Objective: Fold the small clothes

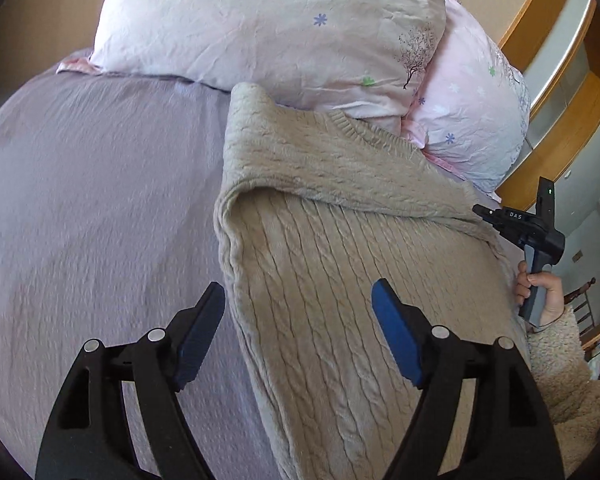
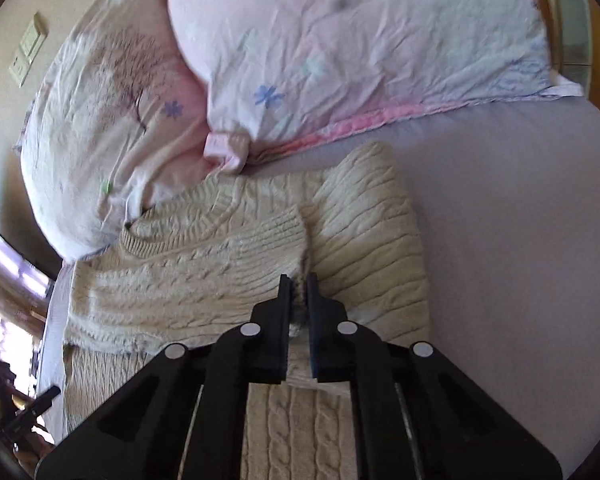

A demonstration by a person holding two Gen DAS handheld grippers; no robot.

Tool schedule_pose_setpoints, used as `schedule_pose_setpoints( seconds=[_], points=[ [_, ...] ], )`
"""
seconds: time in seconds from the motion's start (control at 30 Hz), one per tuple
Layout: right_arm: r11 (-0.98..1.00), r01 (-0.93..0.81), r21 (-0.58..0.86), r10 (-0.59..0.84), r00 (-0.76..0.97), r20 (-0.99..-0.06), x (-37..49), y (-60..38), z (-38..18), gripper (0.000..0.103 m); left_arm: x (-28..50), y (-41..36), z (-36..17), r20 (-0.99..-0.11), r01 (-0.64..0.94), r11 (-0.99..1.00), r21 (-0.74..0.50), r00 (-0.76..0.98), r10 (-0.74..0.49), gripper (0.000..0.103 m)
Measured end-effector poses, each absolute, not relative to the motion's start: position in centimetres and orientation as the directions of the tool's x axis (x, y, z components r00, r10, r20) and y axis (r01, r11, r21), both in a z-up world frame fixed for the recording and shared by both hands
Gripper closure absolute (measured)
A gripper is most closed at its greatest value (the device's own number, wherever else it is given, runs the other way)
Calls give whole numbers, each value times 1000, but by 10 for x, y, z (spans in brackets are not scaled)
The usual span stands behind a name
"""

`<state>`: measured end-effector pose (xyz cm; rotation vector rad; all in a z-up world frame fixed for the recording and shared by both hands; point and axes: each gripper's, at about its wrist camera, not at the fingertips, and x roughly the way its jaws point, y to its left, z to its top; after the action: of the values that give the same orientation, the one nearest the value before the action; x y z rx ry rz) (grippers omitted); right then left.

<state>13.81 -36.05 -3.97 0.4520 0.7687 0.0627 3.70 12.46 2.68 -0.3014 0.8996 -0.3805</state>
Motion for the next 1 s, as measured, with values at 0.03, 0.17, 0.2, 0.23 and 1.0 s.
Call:
schedule_pose_setpoints(
  seconds=[0.03,0.17,0.2,0.23,1.0],
  points=[
    [892,150,426,183,741,-646,132,-371,-36,103,34,126,24,-693,194,880,-434,552,-463,26],
    [869,220,443,148,738,-658,111,-403,-32,86,27,131,13,-676,190,847,-497,527,-515,26],
    [854,207,477,191,729,-657,101,-409,-35,73,23,132,13,-668,194,844,-500,534,-519,26],
    [848,197,491,213,723,-657,93,-414,-37,46,19,133,12,-659,197,838,-510,536,-527,26],
    [591,-170,789,750,477,-459,-130,-392,-103,67,-112,137,-15,-436,253,580,-775,451,-779,54]
  ],
)
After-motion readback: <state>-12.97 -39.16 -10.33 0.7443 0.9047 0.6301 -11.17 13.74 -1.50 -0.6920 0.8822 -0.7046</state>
